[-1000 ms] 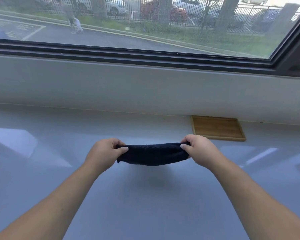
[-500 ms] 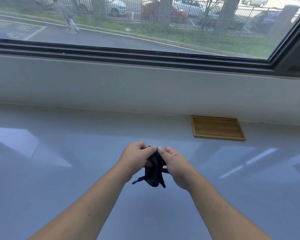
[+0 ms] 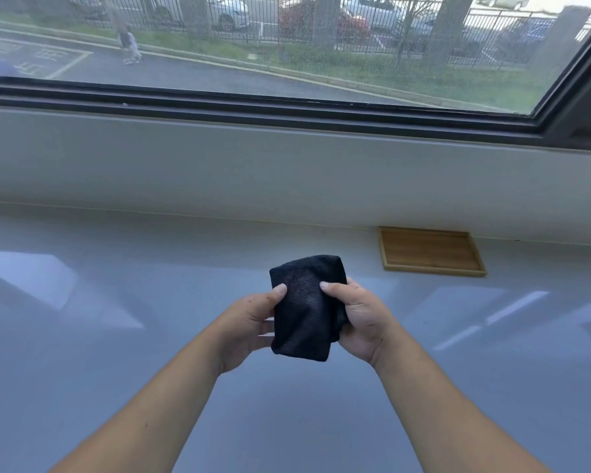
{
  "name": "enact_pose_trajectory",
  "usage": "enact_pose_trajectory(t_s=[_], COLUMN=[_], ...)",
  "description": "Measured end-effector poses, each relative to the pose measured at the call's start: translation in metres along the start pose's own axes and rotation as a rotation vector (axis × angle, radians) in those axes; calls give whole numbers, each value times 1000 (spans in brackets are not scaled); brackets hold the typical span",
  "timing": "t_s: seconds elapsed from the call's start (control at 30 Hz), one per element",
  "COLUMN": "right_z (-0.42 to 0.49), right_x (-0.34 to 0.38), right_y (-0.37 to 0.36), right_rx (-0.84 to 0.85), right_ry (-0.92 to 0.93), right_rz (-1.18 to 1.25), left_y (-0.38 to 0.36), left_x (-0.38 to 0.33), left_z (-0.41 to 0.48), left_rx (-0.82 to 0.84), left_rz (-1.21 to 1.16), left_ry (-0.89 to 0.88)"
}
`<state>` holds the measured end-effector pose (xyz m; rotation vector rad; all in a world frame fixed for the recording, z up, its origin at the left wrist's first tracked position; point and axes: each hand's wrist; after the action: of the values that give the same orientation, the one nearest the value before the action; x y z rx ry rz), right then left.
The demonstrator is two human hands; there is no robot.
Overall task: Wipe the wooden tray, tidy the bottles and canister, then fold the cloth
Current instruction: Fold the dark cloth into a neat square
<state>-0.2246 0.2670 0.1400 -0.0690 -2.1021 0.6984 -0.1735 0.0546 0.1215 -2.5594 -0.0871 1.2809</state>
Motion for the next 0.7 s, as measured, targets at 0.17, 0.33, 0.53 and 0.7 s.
enact_pose_trajectory(t_s=[0.17,0.33,0.53,0.7], right_z=[10,32,43,14], right_x=[-23,-47,-80,-131], right_y=[20,33,49,70], right_rx=[-127,-329,-428,-307], right_ry=[-156,-140,-128,445], right_rz=[-268,-521,-958,-1735], left_y=[-7,-2,7,5], left_x=[20,46,79,125], left_z=[21,46,64,47], left_rx=[-291,-511,-567,-514], left_rz=[10,251,674,1286], left_ry=[-37,27,68,-229])
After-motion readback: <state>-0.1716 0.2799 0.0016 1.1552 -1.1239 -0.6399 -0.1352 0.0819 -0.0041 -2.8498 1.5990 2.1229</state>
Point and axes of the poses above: each hand's wrist, its own z-axis towards the middle knuckle, its own y-axis out of the back of the hand, x = y × z, and after that the axes turned 2 degrees about y, right-handed
